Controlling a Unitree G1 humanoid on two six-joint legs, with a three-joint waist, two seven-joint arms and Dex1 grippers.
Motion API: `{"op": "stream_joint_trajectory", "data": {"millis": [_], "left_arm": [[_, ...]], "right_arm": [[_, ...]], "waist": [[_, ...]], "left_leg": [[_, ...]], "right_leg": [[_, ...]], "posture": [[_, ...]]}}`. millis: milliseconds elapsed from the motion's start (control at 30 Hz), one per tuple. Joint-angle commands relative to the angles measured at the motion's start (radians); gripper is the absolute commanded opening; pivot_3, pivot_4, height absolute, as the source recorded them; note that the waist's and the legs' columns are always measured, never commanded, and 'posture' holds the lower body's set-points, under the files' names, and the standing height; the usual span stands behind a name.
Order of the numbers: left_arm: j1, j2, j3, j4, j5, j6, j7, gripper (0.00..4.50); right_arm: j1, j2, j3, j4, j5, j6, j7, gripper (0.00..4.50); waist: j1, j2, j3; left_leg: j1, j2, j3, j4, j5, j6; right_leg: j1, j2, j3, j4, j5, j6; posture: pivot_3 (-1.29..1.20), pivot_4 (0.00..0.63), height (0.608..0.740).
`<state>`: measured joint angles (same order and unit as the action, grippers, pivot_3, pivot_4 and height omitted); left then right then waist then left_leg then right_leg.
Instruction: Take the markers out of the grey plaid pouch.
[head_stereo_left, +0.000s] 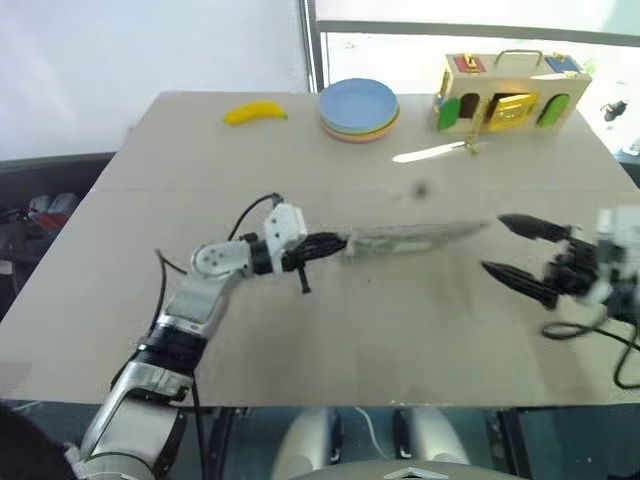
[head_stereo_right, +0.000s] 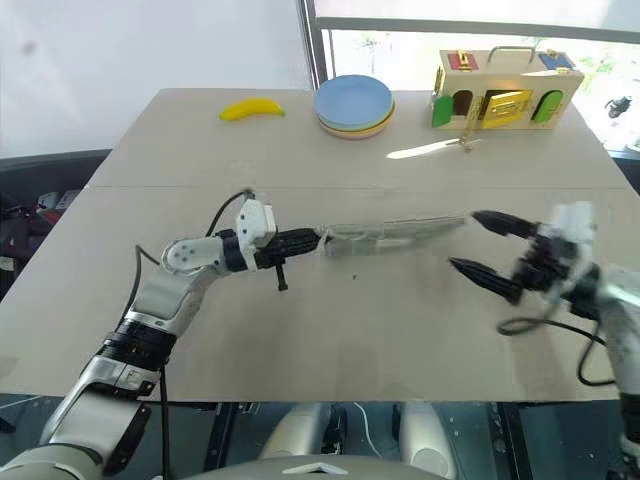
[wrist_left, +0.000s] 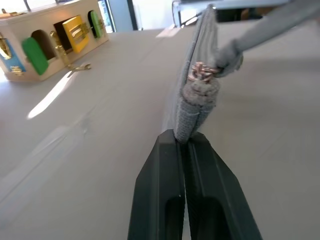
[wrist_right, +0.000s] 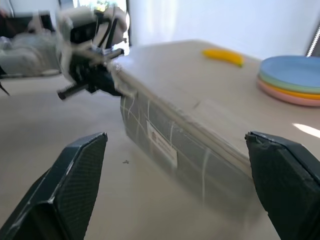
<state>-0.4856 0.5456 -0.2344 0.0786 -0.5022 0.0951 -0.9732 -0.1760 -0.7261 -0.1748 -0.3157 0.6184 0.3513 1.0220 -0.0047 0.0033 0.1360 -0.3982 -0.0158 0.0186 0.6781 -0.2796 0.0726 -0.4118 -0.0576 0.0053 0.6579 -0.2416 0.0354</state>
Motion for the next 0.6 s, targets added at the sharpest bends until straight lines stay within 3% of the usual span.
{"op": "stream_joint_trajectory", "data": {"millis": [33,167,233,400,600], "left_arm": [[-0.026,-0.061,0.057,-0.102,-0.076,0.155,0.081,0.02],[-0.029,-0.105,0.043,-0.088,0.002,0.147,0.091,0.02],[-0.025,-0.117,0.038,-0.085,0.021,0.140,0.083,0.02],[-0.011,-0.132,0.039,-0.079,0.072,0.117,0.058,0.02],[-0.008,-0.151,0.062,-0.078,0.081,0.121,0.055,0.02]], "right_arm": [[-0.090,0.037,0.130,-0.105,-0.080,0.041,-0.093,4.50],[-0.228,0.065,0.322,-0.138,-0.279,0.061,-0.175,4.50],[-0.284,0.107,0.358,-0.119,-0.325,0.020,-0.203,4.50],[-0.322,0.196,0.349,-0.080,-0.313,0.033,-0.243,4.50],[-0.317,0.223,0.315,-0.039,-0.280,0.062,-0.253,4.50]], "waist": [[0.002,-0.002,0.002],[0.004,-0.006,0.004],[0.003,-0.008,0.005],[0.011,-0.010,0.006],[0.018,-0.010,0.007]], "left_leg": [[-0.001,0.000,0.000,0.002,0.000,0.000],[-0.001,0.000,0.000,0.006,0.000,-0.001],[-0.001,0.000,0.001,0.007,0.001,-0.002],[-0.001,0.000,0.000,0.007,0.002,-0.004],[-0.002,0.000,0.001,0.007,0.002,-0.004]], "right_leg": [[0.000,0.001,0.000,0.001,0.000,0.000],[0.000,0.003,0.000,0.002,0.000,0.000],[0.000,0.003,0.000,0.003,0.000,0.000],[0.000,0.004,0.000,0.002,0.000,0.000],[0.000,0.003,0.000,0.002,0.000,0.000]], "posture": [[0.00,0.150,0.740],[0.00,0.150,0.740],[0.00,0.150,0.740],[0.00,0.150,0.740],[0.00,0.150,0.740]]}}
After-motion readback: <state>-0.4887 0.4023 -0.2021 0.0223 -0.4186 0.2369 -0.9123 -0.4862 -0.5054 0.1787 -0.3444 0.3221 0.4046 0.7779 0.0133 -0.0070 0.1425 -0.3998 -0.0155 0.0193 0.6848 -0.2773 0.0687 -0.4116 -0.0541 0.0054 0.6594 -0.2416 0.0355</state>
